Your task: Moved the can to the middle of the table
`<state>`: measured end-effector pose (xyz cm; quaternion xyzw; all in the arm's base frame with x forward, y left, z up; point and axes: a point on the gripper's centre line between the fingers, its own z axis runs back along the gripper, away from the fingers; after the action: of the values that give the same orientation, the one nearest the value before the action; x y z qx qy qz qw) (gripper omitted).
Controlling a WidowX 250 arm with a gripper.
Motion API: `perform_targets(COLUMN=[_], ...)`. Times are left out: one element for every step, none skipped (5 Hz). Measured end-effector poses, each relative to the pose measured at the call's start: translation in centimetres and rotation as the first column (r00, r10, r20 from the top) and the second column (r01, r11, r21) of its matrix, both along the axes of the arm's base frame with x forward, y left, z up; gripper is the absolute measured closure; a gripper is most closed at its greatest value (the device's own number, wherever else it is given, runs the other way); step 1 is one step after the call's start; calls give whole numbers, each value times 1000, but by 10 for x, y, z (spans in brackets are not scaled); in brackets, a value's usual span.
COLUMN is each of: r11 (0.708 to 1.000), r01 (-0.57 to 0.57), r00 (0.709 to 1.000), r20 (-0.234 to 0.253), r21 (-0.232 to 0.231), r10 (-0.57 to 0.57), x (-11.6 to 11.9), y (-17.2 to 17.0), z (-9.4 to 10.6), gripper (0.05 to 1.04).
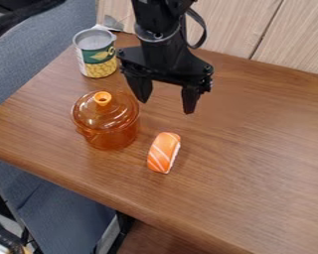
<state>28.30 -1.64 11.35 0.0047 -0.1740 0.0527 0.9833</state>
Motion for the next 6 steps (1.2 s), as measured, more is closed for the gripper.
perform_targets(r11=[1000,993,979,943,857,743], r01=[-6,-102,-190,-317,-502,-657], r00=[1000,993,979,946,865,752], r20=[-30,-59,-89,-100,-95,-46], r21=[-5,-58,-78,-99,-116,-128], r10=[6,99,183,307,493,658], x=[-2,15,32,50,66,69], y=[0,15,35,66,111,151], z=[-7,5,16,27,38,43], gripper=[84,84,84,84,84,84])
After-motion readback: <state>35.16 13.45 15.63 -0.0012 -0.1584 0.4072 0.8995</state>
